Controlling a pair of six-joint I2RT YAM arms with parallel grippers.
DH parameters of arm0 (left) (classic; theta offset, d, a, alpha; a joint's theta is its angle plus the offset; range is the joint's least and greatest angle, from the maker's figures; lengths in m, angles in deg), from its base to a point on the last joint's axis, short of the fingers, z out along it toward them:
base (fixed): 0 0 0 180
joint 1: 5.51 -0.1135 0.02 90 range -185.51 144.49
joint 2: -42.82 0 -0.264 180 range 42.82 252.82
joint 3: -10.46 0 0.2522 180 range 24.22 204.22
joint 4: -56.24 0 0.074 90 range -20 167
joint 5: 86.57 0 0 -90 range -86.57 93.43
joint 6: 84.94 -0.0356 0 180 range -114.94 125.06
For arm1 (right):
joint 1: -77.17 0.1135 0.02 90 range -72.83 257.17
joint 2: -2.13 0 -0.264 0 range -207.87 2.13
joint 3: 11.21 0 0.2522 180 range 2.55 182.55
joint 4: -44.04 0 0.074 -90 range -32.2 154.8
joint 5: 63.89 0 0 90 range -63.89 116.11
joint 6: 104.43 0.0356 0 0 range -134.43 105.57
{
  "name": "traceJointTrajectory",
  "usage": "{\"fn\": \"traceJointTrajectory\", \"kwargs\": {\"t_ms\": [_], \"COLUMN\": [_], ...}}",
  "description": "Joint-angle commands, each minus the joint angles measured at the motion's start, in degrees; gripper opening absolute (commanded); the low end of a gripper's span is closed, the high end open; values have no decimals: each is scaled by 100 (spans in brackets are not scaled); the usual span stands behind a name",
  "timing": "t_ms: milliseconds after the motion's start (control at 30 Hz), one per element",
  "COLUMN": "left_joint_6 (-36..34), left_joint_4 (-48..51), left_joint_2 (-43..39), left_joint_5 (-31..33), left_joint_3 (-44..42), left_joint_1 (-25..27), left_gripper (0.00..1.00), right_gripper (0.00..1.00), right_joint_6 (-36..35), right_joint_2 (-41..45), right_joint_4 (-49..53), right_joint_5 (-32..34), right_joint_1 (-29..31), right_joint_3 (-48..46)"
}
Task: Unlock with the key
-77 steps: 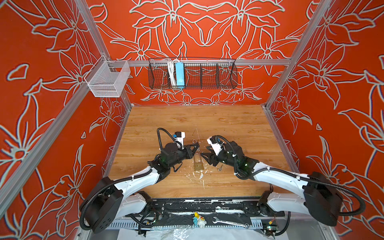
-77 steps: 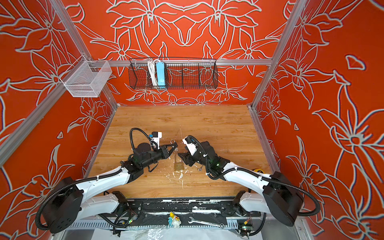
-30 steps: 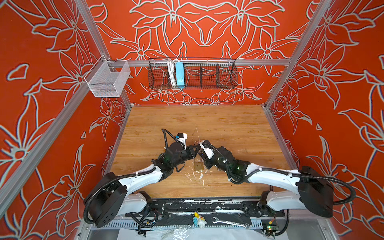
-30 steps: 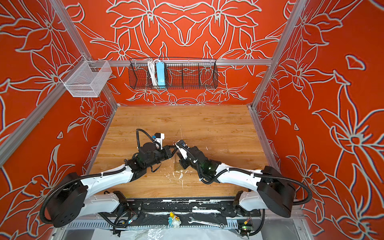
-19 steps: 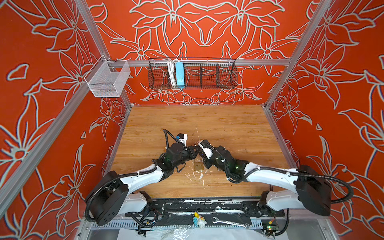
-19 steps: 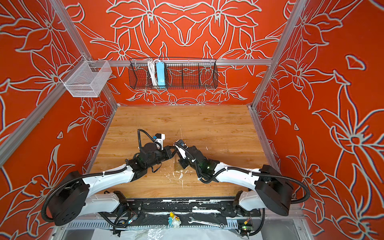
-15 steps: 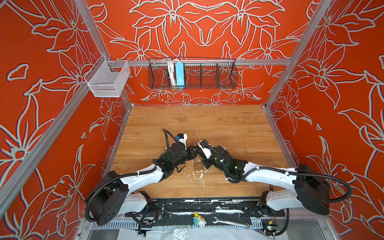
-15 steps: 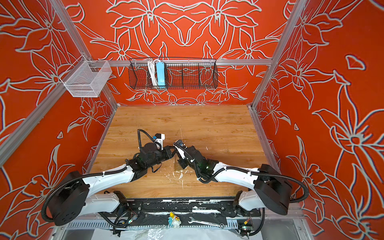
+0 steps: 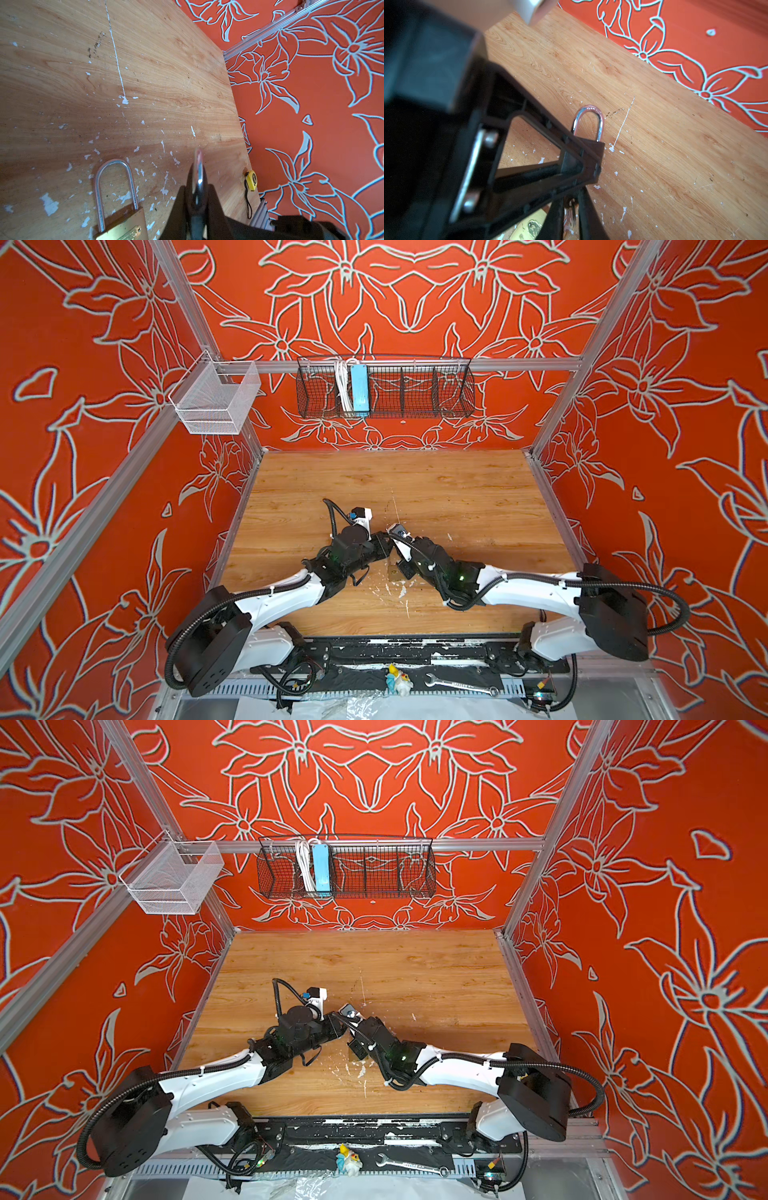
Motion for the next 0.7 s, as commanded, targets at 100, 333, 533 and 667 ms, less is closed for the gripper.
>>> {"fn": "traceJointTrajectory", "kwargs": {"t_ms": [100, 333, 533, 667], "left_joint_6": [-55, -90, -99, -116], "left_joint_4": [-306, -428, -450, -461], "left_joint_2": [-93, -119, -121, -163], "left_joint_5": [26, 31, 48, 71], "left_joint_3": [143, 67, 56, 32], "left_joint_1": [48, 48, 48, 48], "left_gripper": [0, 0, 0, 0], "right_gripper": [15, 8, 6, 3], "right_joint_6": [-15, 51, 78, 77], "right_joint_2": [26, 104, 159, 149], "right_joint_4": [-13, -43, -106, -110], "right_joint_5": [78, 66, 29, -43], "right_joint_1": [64, 64, 64, 60], "right_joint_3": [121, 77, 29, 33]}}
